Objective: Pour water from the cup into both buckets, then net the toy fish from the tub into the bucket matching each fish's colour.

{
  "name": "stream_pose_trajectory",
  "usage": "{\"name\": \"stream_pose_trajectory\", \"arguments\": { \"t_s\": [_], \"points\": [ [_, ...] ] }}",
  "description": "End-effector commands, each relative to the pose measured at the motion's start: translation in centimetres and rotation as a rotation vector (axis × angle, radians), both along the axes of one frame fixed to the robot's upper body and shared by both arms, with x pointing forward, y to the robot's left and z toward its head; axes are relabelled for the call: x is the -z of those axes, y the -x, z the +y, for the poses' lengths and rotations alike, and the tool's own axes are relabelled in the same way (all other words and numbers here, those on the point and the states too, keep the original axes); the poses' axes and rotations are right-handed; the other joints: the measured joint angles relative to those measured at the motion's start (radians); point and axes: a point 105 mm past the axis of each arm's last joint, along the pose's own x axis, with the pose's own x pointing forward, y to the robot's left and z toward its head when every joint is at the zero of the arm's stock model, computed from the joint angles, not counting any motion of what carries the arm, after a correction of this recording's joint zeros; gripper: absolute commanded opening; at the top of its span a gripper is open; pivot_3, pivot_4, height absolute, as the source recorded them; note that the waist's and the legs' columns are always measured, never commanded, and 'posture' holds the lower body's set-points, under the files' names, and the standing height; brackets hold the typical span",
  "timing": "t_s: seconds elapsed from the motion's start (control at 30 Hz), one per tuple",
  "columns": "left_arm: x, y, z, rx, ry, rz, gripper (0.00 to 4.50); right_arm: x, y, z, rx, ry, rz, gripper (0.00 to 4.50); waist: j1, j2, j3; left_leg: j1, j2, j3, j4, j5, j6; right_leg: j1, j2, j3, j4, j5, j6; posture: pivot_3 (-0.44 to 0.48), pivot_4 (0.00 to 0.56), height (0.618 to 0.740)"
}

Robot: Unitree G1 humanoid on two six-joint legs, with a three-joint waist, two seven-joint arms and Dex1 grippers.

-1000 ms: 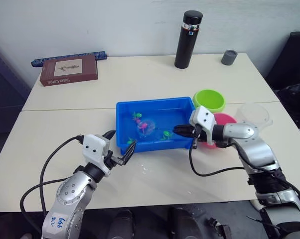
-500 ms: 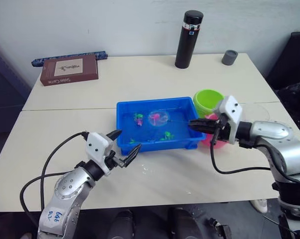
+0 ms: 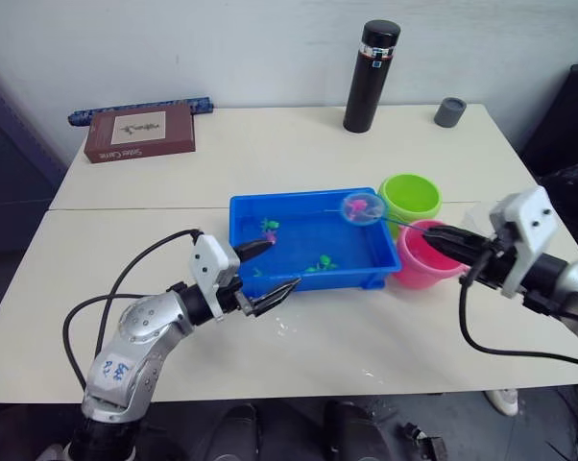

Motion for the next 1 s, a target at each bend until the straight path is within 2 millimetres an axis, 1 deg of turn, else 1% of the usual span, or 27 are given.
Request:
{"name": "stream_pose_trajectory", "arguments": {
  "t_s": [0.03,0.13,0.3,0.33,0.4,0.5,0.63,0.77,1.0],
  "points": [
    [-0.7,0.1,-0.6,0.05,0.015,-0.032,4.46,-1.4,1.0,-1.2,0.069,0.007,-0.079,0.0,0.0,0.0,0.0,0.0,0.0,0.0,0.0,0.0,0.0,0.0,0.0,0.0,0.0,0.0,0.0,0.0,0.15,0.74],
    [-0.7,-0.2,-1.0,0.084,0.011,-0.032,4.46,-1.0,2.2,-2.9,0.154,0.026,-0.091,0.0,0.006,0.0,0.0,0.001,0.0,0.0,0.0,0.0,0.0,0.0,0.001,0.0,0.0,0.0,0.0,0.0,0.15,0.74],
    [-0.7,-0.5,-1.4,0.116,0.006,-0.037,4.46,0.1,3.5,-4.2,0.227,0.063,-0.095,0.0,0.007,0.0,0.0,0.001,0.0,0.0,0.0,0.001,0.0,0.001,0.001,0.0,0.0,0.0,0.0,0.0,0.15,0.74],
    [-0.6,-0.6,-1.4,0.121,0.005,-0.038,4.46,0.6,3.7,-4.7,0.254,0.09,-0.1,0.0,0.007,0.0,0.0,0.001,0.0,0.0,0.0,0.001,0.0,0.001,0.001,0.0,0.0,0.0,0.0,0.0,0.15,0.74],
    [-0.6,-0.7,-1.5,0.126,0.006,-0.038,4.46,1.3,4.1,-5.7,0.299,0.117,-0.111,0.0,0.008,0.0,0.0,0.001,0.0,0.0,0.0,0.001,0.0,0.001,0.001,0.0,0.0,0.0,0.001,0.0,0.15,0.74],
    [-0.5,-0.8,-1.6,0.132,0.005,-0.038,4.46,2.2,4.3,-6.4,0.321,0.191,-0.136,0.0,0.007,0.0,0.0,0.001,0.0,0.0,0.0,0.001,0.0,0.001,0.001,0.001,0.0,0.0,0.001,0.0,0.15,0.74],
    [-0.4,-0.9,-1.6,0.133,0.003,-0.041,4.46,2.7,4.4,-7.7,0.374,0.279,-0.188,0.0,0.006,0.0,0.0,0.002,0.0,0.0,0.0,0.001,0.0,0.001,0.001,0.001,0.0,0.001,0.001,0.0,0.15,0.74],
    [-0.3,-0.9,-1.5,0.129,0.001,-0.041,4.46,2.8,4.4,-7.9,0.355,0.369,-0.235,0.0,0.006,0.0,0.0,0.002,0.0,0.0,0.0,0.001,0.0,0.001,0.001,0.001,0.001,0.001,0.001,0.0,0.15,0.74],
    [-0.1,-0.9,-1.4,0.114,0.001,-0.039,4.46,4.0,4.6,-7.7,0.299,0.479,-0.274,0.0,0.006,0.0,0.0,0.002,0.0,0.0,0.0,0.001,0.0,0.002,0.001,0.002,0.0,0.001,0.001,0.0,0.15,0.74]
  ]
}}
